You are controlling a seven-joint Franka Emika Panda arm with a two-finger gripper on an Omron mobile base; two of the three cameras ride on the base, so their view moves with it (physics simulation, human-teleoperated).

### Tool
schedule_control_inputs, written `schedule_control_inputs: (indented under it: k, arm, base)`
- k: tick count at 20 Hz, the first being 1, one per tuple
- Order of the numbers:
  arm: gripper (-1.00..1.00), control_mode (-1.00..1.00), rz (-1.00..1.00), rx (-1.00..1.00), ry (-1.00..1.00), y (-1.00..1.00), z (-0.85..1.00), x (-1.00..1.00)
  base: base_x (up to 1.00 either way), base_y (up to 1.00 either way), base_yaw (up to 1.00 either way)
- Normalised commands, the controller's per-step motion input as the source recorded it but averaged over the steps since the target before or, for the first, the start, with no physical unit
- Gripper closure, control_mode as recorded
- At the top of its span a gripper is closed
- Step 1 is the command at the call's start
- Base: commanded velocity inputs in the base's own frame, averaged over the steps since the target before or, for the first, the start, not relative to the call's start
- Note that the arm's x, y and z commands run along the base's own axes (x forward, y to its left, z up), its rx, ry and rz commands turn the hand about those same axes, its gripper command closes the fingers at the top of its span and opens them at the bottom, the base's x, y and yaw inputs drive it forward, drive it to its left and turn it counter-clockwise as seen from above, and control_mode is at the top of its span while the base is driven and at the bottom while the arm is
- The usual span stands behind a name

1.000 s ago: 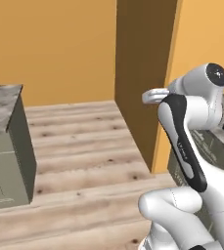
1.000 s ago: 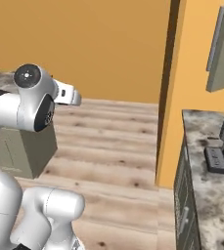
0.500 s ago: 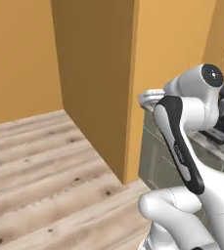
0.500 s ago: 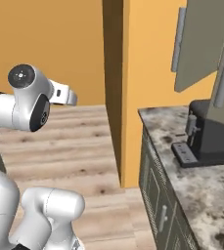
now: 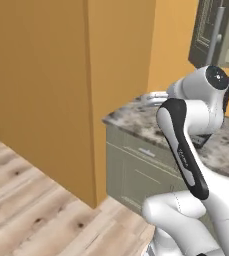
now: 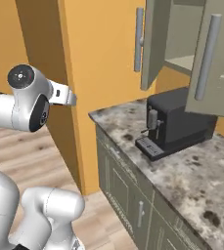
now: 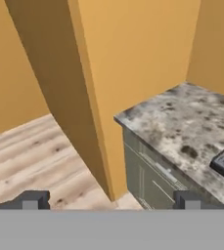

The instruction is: Close all open cabinet doors.

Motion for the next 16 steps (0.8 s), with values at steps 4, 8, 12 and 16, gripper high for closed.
schedule_control_inputs:
  k: [4, 8, 12, 16]
  arm:
    - [-1.0, 1.0, 0.0, 0.0, 0.0, 0.0, 0.0, 0.0]
    - [-1.0, 1.0, 0.0, 0.0, 0.0, 0.0, 0.0, 0.0]
    - [-1.0, 1.0, 0.0, 0.0, 0.0, 0.0, 0.0, 0.0]
    - [-1.0, 1.0, 0.0, 0.0, 0.0, 0.0, 0.0, 0.0]
  base:
    - [0.48, 0.34, -0.63]
    - [0.41, 0.32, -0.67]
    - [0.05, 0.19, -0.78]
    - [0.0, 0.06, -0.85]
